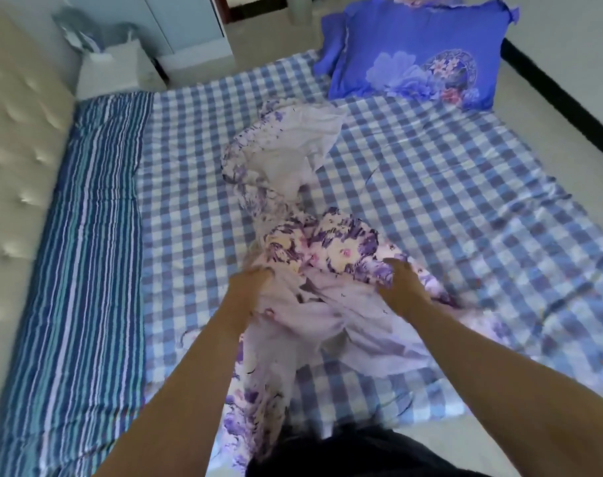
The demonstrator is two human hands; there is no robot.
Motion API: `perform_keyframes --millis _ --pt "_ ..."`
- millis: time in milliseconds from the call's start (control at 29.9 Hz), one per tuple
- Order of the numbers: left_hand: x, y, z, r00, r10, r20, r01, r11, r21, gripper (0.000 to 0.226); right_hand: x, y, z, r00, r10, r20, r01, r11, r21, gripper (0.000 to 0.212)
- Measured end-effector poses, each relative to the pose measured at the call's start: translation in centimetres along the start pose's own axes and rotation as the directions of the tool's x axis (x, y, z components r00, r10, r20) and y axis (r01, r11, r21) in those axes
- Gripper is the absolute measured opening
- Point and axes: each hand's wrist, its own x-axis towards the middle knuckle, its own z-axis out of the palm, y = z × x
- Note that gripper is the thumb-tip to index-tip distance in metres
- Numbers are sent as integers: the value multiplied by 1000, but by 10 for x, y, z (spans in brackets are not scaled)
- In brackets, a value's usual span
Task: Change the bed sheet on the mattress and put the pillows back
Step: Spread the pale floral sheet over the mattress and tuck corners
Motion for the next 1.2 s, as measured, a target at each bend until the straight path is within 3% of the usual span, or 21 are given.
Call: perform_keyframes --millis 67,167,201,301,401,435,502,568,602,702,769,802,869,970,1003,1070,1137,1170,1204 --pt "-21 2 4 981 78 175 -84 996 26 21 -4 -43 30 950 -276 148 290 953 -84 75" --pt "-43 1 -6 897 167 410 -214 974 70 17 -5 -89 50 861 -441 254 481 868 -123 87" --pt "-49 -1 -14 873 174 455 -219 975 47 20 -5 -99 52 831 -484 275 535 831 -154 84" --pt "-51 -17 -40 835 127 535 -156 988 10 22 0 -115 61 763 -568 307 637 741 -213 45" --pt "-57 -38 -62 786 60 615 -67 998 -12 18 -8 -129 71 735 -627 258 663 745 -77 28" --pt "-61 -44 -68 796 51 603 -29 999 -45 24 -15 -133 72 734 -638 233 659 752 -17 25" --pt "-63 -52 -81 910 39 413 2 995 -99 64 -30 -144 73 679 -706 203 705 703 90 25" --pt "-53 -51 -92 990 4 140 -3 1000 -9 112 -50 -154 72 551 -807 210 797 584 152 30" --pt "-43 -50 -94 996 -15 84 14 1000 19 121 -60 -160 72 480 -839 258 839 525 146 33" --pt "-9 -44 -82 989 -118 94 116 993 32 95 -83 -172 72 277 -867 414 916 369 160 32" --pt "10 -46 -66 992 -124 5 122 978 168 63 -94 -167 70 226 -918 325 934 299 197 30" --pt "17 -47 -57 994 -66 -82 83 972 221 46 -97 -165 65 262 -913 312 922 333 199 32" --pt "25 -49 -49 982 39 -183 -9 987 162 26 -80 -157 75 403 -845 352 853 486 190 39" --pt "18 -41 -57 983 137 -124 -130 989 68 29 -41 -166 83 712 -653 256 599 756 263 54" --pt "11 -37 -63 987 140 -77 -134 988 77 29 -32 -172 79 779 -571 259 531 820 213 64" --pt "-2 -28 -80 992 126 -6 -125 991 51 37 -2 -176 82 836 -464 294 448 886 122 86" --pt "-15 -21 -102 987 126 98 -130 991 31 44 16 -186 88 850 -379 365 321 923 211 100" --pt "-21 -19 -114 978 125 168 -130 991 21 41 24 -189 101 842 -358 405 295 932 210 93" --pt "-26 -18 -126 964 133 232 -138 990 4 32 18 -196 99 817 -348 460 323 937 135 72"
